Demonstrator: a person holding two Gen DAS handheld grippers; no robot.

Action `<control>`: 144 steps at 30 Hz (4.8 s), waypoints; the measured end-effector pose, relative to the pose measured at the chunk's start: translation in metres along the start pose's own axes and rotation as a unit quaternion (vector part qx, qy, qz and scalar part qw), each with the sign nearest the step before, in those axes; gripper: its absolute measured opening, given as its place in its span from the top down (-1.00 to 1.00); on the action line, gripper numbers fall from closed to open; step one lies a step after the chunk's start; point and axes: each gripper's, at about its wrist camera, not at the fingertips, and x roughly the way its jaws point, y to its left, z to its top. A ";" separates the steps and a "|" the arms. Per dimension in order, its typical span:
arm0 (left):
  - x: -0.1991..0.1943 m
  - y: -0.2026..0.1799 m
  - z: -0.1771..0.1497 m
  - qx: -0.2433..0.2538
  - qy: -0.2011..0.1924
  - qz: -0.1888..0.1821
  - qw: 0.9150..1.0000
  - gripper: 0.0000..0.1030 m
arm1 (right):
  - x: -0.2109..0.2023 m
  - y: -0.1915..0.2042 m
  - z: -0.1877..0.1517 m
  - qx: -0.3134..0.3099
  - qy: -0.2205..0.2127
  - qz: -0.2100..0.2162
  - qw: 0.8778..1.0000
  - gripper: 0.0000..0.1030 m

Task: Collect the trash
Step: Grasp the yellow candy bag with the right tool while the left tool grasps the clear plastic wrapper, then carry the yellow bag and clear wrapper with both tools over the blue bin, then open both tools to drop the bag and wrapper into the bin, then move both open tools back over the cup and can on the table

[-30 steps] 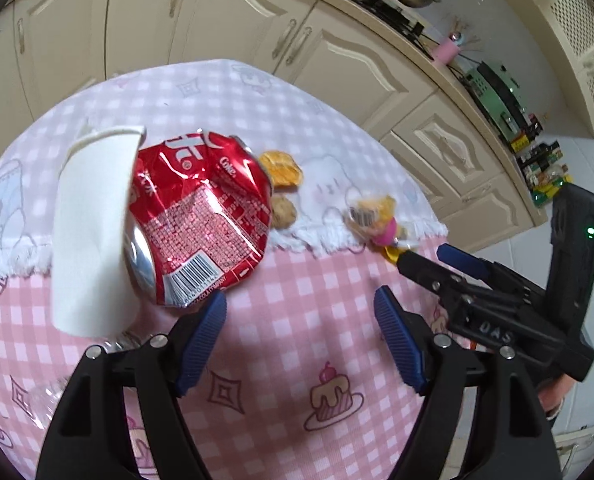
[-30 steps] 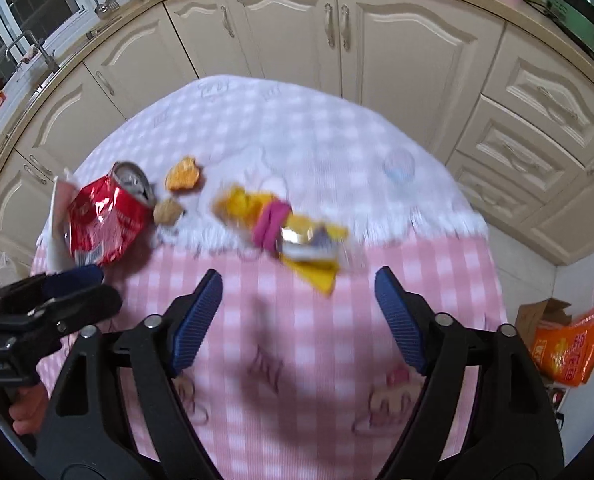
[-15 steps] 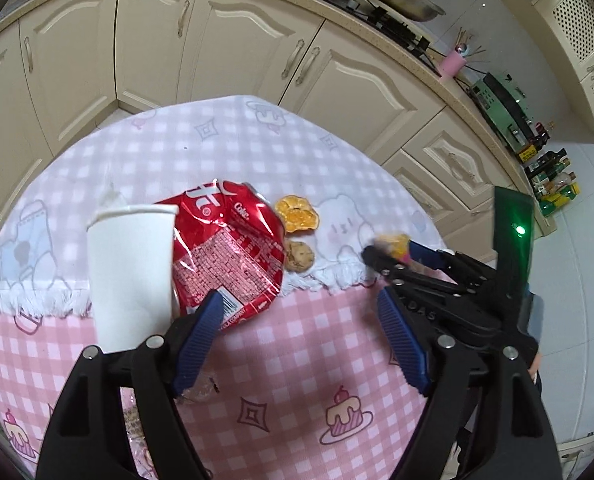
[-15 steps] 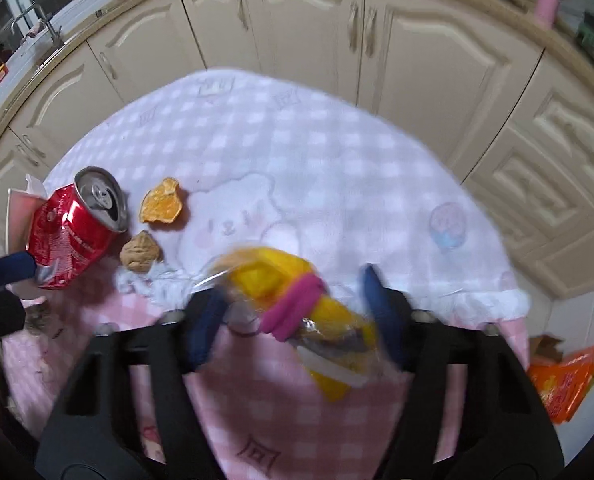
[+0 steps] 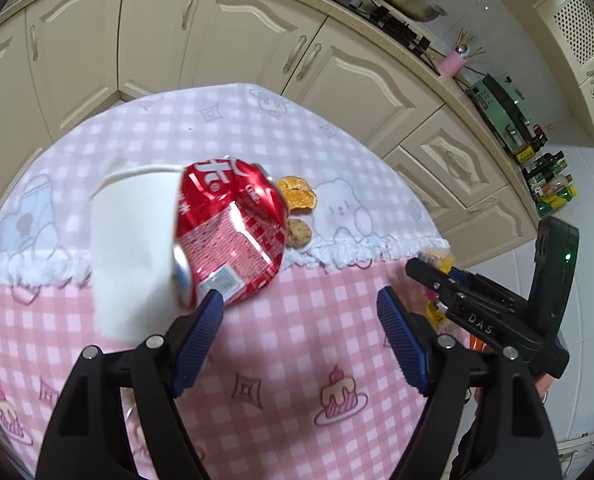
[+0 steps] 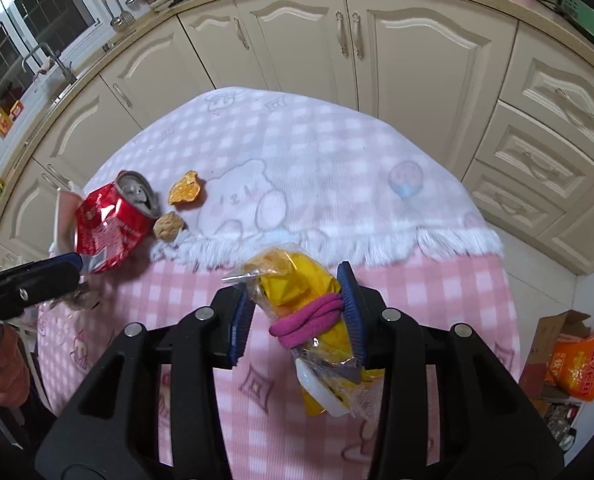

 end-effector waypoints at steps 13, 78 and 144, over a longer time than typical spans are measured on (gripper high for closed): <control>-0.057 0.021 -0.039 0.024 -0.006 -0.036 0.999 -0.50 | -0.036 0.032 -0.045 0.002 -0.009 -0.003 1.000 0.22; 0.039 -0.220 -0.074 0.222 0.072 -0.049 0.971 0.48 | -0.135 -0.156 -0.121 0.160 -0.053 -0.036 0.985 0.22; 0.217 -0.390 -0.117 0.290 0.203 -0.022 0.935 -0.17 | -0.144 -0.333 -0.194 0.316 -0.023 -0.078 0.945 -0.30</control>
